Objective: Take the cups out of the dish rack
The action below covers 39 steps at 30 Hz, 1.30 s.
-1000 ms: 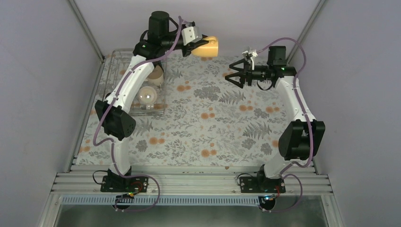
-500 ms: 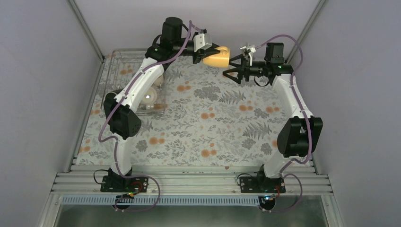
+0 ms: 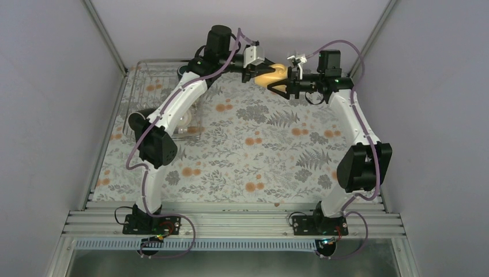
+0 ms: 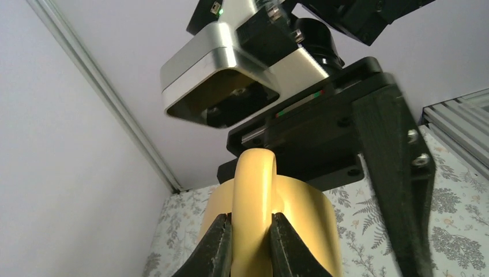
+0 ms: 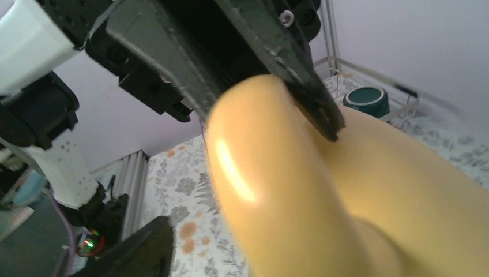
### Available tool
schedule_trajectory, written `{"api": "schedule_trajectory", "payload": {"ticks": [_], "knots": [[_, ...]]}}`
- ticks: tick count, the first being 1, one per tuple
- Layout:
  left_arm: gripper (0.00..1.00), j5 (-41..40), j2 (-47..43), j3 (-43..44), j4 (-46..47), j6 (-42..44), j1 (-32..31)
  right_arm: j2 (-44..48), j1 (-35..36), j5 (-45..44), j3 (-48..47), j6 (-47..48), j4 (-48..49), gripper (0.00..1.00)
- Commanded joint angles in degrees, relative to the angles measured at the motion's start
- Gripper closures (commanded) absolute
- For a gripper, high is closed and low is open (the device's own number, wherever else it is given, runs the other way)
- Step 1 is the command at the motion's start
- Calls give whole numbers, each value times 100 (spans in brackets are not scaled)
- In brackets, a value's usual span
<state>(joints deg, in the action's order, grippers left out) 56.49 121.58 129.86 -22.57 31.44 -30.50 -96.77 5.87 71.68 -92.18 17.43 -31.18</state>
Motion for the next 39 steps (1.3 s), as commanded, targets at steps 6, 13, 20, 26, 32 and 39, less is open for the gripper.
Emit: {"api": "schedule_trajectory", "payload": {"ticks": [6,13,20,26,32,39], "knots": [[97,574,-66,322,63,279,-132,106,213,-411,-127,306,-233,76],[57,36,-156,219,-671,1259,-124,573,212,-1070,-278,612,-624,97],[9,-598,-291,89,-1764,2484,25,646,145,-2369,-754,966,-1233,97],[0,-1642,-868,-397,-1907,2846,250,30,-305,-3329,-1438,1464,-2387,97],[0,-4728,-1169,-572,-1361,2418,378,-682,-757,-4876,-1562,1654,-2755,97],[0,-7341,-493,661,-2144,2056,848,-2299,-1342,-5683,-3187,1664,-3747,97]]}}
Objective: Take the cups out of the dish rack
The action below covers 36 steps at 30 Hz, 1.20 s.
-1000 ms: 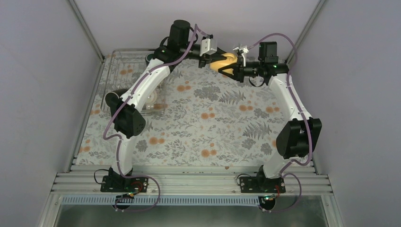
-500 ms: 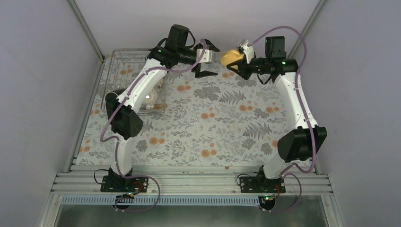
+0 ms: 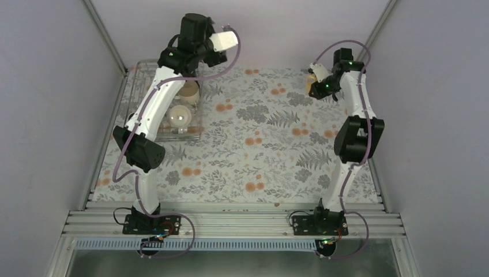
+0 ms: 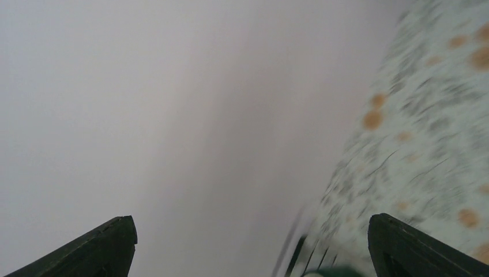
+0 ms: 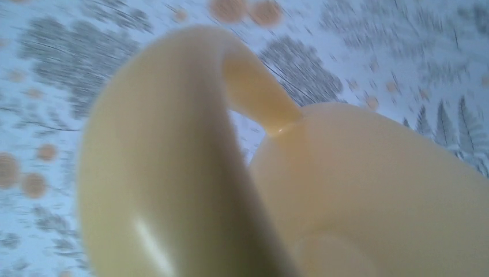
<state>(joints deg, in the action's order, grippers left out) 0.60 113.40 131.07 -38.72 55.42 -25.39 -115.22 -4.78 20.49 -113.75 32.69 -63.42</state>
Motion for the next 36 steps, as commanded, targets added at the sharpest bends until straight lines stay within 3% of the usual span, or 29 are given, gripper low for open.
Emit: {"api": "schedule_trajectory", "payload": {"ticks": [1,5,15,25,36], "knots": [[0,-1715,356,661,-727,-406,462,-670,-338,-662,-1380,159,-705,97],[0,-1690,145,342,-796,-463,968,-1352,-507,-1348,-2229,269,-982,97],[0,-1044,-347,-1064,-660,-482,2031,-2239,-677,-2107,-2437,305,-544,97],[0,-747,-646,-1942,-998,-93,2313,-2459,-821,-2255,-2248,383,-333,95],[0,-699,-766,-2257,-1331,43,2402,-2614,-867,-2487,-1959,417,-171,91]]}}
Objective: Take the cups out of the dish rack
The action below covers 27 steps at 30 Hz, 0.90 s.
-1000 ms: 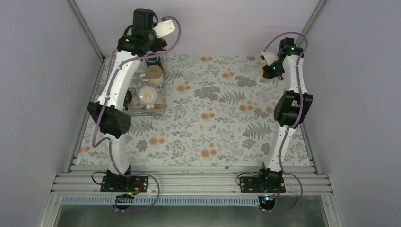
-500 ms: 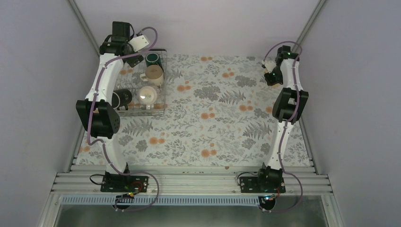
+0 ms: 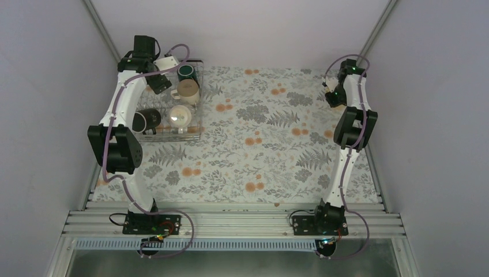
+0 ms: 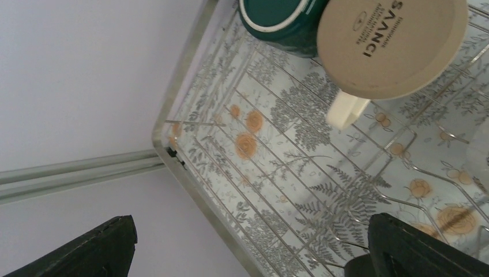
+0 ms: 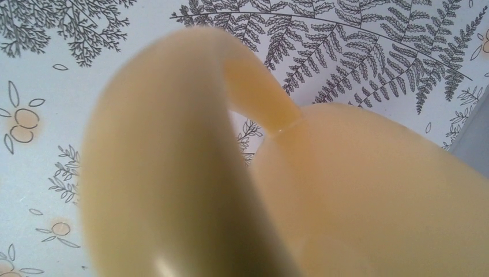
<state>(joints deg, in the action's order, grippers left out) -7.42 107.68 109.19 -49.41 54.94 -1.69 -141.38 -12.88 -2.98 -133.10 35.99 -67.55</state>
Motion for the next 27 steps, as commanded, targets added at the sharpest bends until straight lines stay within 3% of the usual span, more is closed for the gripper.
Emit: {"api": "schedule_trajectory", "payload": {"ticks": [1,9,17,24,27], "knots": [[0,133,-189,-58,-329,101,35,-2,-68,-133,-23,80,250,90],[0,204,-197,-80,-602,158,26,35,-94,-92,21,2,394,74],[0,215,-226,65,-638,130,37,449,-101,-173,192,-101,798,32],[0,200,-253,178,-597,79,82,1018,-91,-211,321,-174,761,23],[0,272,-278,120,-617,97,128,1646,-81,55,825,-223,847,19]]}}
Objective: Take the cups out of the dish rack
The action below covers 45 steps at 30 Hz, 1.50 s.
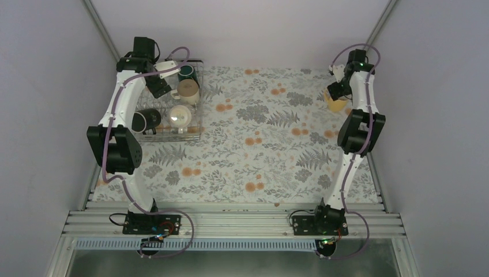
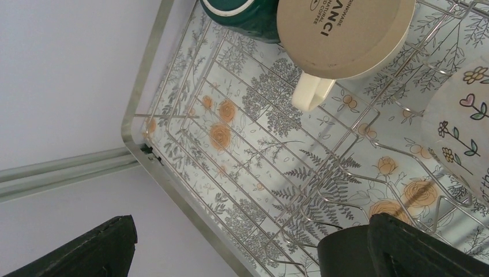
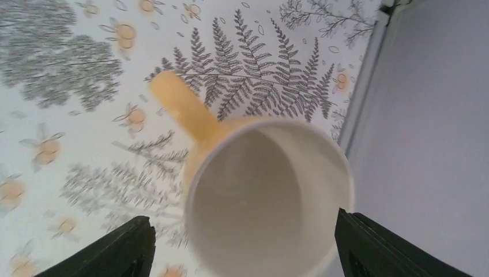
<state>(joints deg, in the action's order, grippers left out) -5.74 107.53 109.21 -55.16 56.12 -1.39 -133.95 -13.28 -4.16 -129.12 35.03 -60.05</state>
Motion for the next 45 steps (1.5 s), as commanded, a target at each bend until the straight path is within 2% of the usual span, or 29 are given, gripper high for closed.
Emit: {"api": "schedule_trajectory", "payload": {"ticks": [1,7,12,16,23,28,35,45], "knots": [[0,147,-242,117,-96,-14,114,1226,-18,264,669,-175,137,16],[0,499,168,757,-1017,-108,139,2485,555,649,2278,-203,332,12],[0,948,3,1078,-1712,-80,110,3119,1072,1085,3007,-324,391,10],[0,1014,-570,352,-1639,-57,-71,3361,1384,1318,3358,-426,476,10],[0,551,-1411,-1137,-1241,-515,-750,3635,1815,1830,3787,-576,603,10],[0,455,-1522,-1449,-1342,-964,-1028,3820,2037,1734,4170,-670,797,6],[0,123,-1825,-2274,-301,-1271,-1161,4143,2129,1823,4682,-775,1006,5],[0,338,-1534,-2506,-196,-1885,-1384,4359,2143,1760,5069,-795,1202,4]]}}
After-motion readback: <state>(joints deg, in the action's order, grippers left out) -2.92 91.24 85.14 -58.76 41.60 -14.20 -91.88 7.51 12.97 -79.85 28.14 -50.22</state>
